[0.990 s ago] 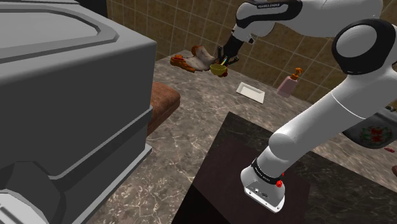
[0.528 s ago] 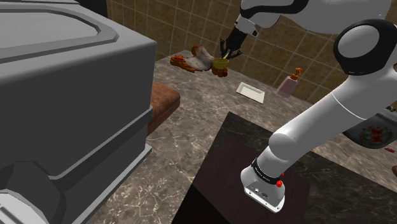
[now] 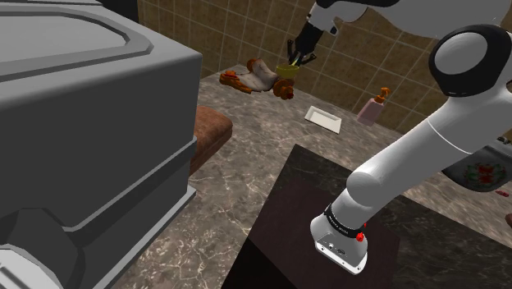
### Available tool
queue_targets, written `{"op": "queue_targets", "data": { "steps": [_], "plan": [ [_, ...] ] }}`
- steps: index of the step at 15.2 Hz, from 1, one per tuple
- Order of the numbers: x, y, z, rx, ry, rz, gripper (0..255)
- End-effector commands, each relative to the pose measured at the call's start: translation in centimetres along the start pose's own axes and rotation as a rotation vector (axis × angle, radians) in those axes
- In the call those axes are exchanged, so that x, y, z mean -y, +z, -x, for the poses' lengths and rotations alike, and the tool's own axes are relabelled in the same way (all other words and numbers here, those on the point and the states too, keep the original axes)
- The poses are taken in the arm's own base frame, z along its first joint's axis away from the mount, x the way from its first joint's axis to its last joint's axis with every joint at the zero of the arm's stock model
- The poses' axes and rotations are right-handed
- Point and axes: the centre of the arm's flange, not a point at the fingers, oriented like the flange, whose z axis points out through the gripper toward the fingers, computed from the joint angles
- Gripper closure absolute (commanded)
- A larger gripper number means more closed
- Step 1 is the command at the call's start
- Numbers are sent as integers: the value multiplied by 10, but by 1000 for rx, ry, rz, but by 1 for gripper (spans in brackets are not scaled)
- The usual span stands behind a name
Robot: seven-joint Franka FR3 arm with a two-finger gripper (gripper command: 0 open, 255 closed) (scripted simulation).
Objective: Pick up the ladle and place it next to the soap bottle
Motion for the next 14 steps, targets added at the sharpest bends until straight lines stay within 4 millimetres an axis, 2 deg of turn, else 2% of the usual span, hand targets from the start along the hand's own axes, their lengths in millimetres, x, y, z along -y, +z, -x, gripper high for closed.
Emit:
{"op": "queue_targets", "data": {
  "steps": [1,11,14],
  "plan": [
    [1,-9,0,0,0,0,255],
    [9,-58,4,0,0,0,255],
    [-26,-66,-12,0,0,0,255]
  ]
}}
